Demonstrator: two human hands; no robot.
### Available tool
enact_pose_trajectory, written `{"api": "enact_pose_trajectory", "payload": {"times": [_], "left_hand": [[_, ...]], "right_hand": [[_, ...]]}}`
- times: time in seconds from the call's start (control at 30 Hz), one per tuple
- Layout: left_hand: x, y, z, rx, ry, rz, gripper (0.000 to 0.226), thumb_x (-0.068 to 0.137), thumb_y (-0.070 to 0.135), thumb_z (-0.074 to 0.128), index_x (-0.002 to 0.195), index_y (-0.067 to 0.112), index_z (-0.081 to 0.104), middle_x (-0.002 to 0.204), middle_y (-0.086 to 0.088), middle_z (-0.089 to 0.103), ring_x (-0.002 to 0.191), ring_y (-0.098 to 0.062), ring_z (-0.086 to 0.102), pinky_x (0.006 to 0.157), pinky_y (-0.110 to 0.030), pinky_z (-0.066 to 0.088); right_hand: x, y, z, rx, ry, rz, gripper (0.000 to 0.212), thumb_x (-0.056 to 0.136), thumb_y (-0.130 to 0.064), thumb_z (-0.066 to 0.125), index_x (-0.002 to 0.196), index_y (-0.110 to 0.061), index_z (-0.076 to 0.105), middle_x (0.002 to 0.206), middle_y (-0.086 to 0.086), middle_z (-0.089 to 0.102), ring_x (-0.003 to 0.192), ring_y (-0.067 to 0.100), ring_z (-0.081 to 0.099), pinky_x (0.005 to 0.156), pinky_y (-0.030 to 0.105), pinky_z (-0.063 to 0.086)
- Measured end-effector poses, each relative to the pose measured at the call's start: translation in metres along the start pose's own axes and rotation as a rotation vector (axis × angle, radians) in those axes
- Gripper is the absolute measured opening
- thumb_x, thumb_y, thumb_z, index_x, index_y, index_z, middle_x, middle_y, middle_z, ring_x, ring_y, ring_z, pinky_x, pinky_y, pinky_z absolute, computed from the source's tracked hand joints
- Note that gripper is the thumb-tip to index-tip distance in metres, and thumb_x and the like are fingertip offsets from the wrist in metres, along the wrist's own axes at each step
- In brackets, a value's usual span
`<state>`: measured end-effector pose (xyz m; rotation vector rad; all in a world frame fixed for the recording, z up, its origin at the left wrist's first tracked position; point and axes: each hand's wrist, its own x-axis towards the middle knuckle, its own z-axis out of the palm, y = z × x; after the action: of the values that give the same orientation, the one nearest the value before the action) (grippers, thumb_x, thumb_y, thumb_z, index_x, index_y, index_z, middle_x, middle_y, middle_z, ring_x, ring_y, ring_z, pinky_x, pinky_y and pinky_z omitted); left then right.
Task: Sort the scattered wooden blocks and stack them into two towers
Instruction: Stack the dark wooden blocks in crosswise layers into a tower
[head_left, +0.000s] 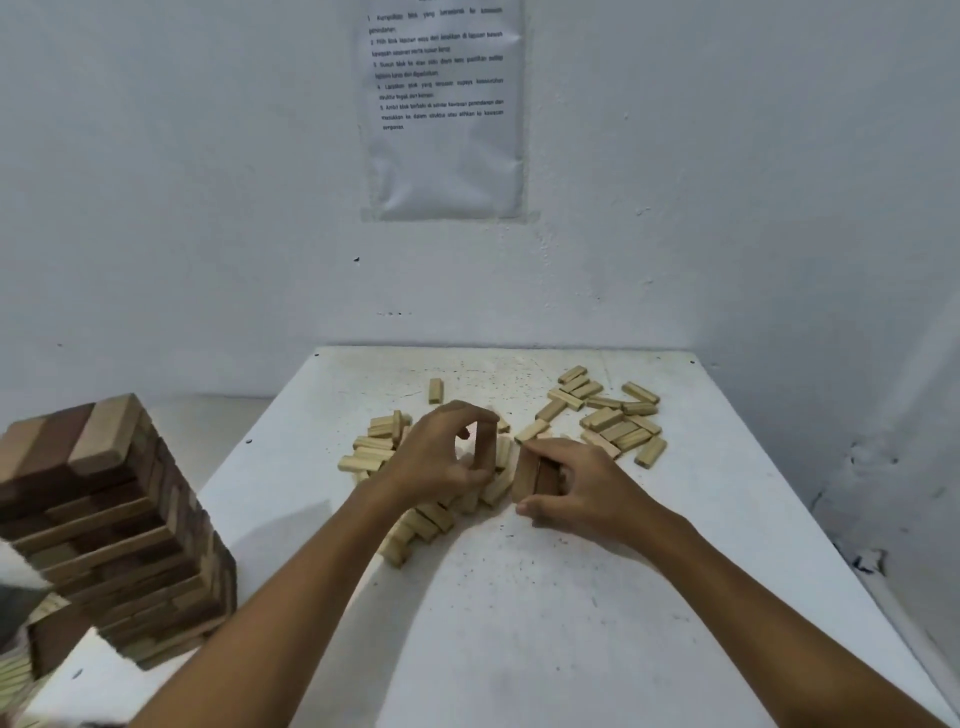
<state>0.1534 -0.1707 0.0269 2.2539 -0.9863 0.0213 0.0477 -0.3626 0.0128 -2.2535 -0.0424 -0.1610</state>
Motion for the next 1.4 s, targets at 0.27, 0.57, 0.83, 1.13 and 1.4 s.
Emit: {"api": "enact_pose_trajectory", "payload": {"times": [0.27, 0.57, 0.83, 1.13, 1.4], "left_hand": [[-0.075, 0.023, 0.003, 0.101, -0.163, 0.059, 0.060, 0.065, 0.033, 0.083, 0.122, 0.019, 0.067, 0.125, 0.004, 0.061, 0.116, -0.010, 0.051, 0.095, -0.029, 0.044], [-0.142, 0.021, 0.009, 0.037, -0.203, 0.025, 0.070, 0.062, 0.060, 0.072, 0.122, 0.025, 0.068, 0.124, 0.008, 0.060, 0.114, -0.005, 0.048, 0.096, -0.025, 0.039], [-0.155, 0.028, 0.013, 0.016, -0.130, 0.011, 0.056, 0.071, 0.055, 0.077, 0.122, 0.033, 0.067, 0.133, 0.009, 0.054, 0.123, -0.007, 0.044, 0.105, -0.034, 0.037], [-0.157, 0.031, 0.025, -0.039, -0.003, -0.014, 0.034, 0.077, 0.029, 0.079, 0.109, 0.018, 0.075, 0.131, 0.000, 0.059, 0.112, -0.009, 0.056, 0.093, -0.009, 0.037], [-0.150, 0.040, 0.037, -0.058, 0.046, -0.050, 0.059, 0.065, 0.054, 0.076, 0.114, 0.022, 0.070, 0.132, 0.006, 0.054, 0.125, -0.001, 0.044, 0.104, -0.040, 0.041]], "right_hand": [[-0.058, -0.015, 0.020, -0.161, -0.091, -0.067, 0.084, 0.068, -0.044, 0.080, 0.142, -0.024, 0.046, 0.136, -0.008, 0.053, 0.120, 0.005, 0.049, 0.100, 0.032, 0.046], [-0.092, -0.026, 0.048, -0.200, -0.188, -0.111, 0.086, 0.070, -0.047, 0.080, 0.144, -0.031, 0.042, 0.146, -0.012, 0.045, 0.130, 0.004, 0.042, 0.107, 0.031, 0.040], [-0.101, -0.021, 0.042, -0.113, -0.104, -0.089, 0.063, 0.079, -0.042, 0.076, 0.135, -0.040, 0.049, 0.140, -0.024, 0.043, 0.130, -0.007, 0.037, 0.109, 0.022, 0.030], [-0.108, -0.008, 0.038, -0.171, -0.111, -0.099, 0.036, 0.089, -0.017, 0.068, 0.122, -0.031, 0.065, 0.126, -0.013, 0.055, 0.120, 0.003, 0.049, 0.103, 0.030, 0.041], [-0.111, -0.023, 0.048, -0.302, 0.021, -0.135, 0.020, 0.080, -0.037, 0.075, 0.096, -0.027, 0.071, 0.091, -0.011, 0.053, 0.093, 0.006, 0.047, 0.075, 0.024, 0.041]]}}
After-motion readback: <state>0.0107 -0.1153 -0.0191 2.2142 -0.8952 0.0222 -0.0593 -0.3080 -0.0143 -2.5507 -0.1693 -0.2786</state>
